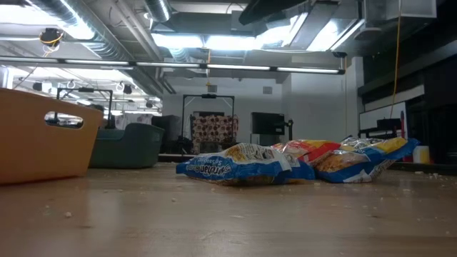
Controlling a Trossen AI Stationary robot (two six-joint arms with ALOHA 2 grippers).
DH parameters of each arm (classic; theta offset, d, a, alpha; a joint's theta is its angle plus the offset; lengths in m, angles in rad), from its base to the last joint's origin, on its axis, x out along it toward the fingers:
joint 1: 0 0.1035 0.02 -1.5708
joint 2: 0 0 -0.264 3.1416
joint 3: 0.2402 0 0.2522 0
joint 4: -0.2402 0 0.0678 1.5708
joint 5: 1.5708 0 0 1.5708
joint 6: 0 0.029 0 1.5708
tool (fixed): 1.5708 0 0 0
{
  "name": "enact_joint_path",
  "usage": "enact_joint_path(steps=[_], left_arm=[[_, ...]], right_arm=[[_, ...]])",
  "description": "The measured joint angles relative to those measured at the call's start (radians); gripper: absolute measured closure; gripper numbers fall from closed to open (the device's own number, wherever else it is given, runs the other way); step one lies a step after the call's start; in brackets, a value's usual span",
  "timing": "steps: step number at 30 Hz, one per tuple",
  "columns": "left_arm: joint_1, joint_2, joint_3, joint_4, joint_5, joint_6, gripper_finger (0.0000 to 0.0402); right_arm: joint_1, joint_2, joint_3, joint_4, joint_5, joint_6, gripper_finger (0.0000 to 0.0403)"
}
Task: Sort Maruchan noodles
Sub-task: Put the red noodle pack into the white bin
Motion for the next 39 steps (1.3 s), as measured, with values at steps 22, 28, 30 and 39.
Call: enact_joint_path(steps=[22,28,30,39], left_arm=[[0.088,0.114,-0.001,0.237,-0.008,0.083,0.0264],[0.119,0.114,-0.001,0.324,-0.044,0.111,0.0264],[0.128,0.114,-0.001,0.327,-0.082,0.116,0.0264],[0.16,0.152,-0.001,0.372,-0.161,0.218,0.0264]], right_arm=[[-0.008,-0.001,0.0,0.024,-0.019,-0.024,0.0251],[-0.008,-0.001,0.0,0.023,-0.028,-0.022,0.0251],[-0.008,-0.001,0.0,0.023,-0.028,-0.022,0.0251],[-0.008,-0.001,0.0,0.023,-0.069,-0.01,0.0251]])
